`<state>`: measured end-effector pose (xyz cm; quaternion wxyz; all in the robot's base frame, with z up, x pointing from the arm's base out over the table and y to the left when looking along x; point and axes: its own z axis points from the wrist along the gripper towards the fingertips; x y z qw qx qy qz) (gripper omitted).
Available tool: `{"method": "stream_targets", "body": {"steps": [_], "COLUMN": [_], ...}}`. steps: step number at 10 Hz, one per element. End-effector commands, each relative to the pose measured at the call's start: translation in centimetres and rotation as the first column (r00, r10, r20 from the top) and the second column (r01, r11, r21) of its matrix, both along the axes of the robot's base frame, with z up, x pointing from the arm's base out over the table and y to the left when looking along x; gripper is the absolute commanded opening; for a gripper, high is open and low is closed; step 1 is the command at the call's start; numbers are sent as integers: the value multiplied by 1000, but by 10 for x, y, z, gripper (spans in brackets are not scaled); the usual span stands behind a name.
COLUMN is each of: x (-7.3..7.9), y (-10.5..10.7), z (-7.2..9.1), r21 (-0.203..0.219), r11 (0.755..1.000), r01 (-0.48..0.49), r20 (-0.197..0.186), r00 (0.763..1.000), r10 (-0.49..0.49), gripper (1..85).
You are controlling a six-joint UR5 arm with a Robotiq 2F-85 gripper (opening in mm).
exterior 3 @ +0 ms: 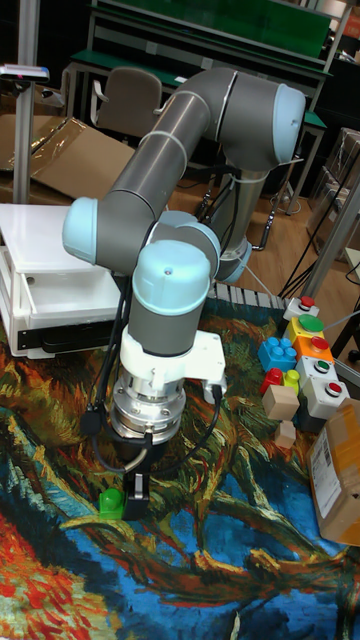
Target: Put things in the drawer
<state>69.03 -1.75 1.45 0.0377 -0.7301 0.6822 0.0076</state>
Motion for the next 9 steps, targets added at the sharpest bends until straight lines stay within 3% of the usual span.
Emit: {"method": "stream_targets", "body": {"steps": [1,9], "x": [1,5], "y": [4,8], "z": [0,-7], "r21": [18,39], "r11": [1000,999], "r01": [10,31], "r20": [1,-8], "r00": [1000,999], "r10": [-10,-31], "gripper": [570,547]}}
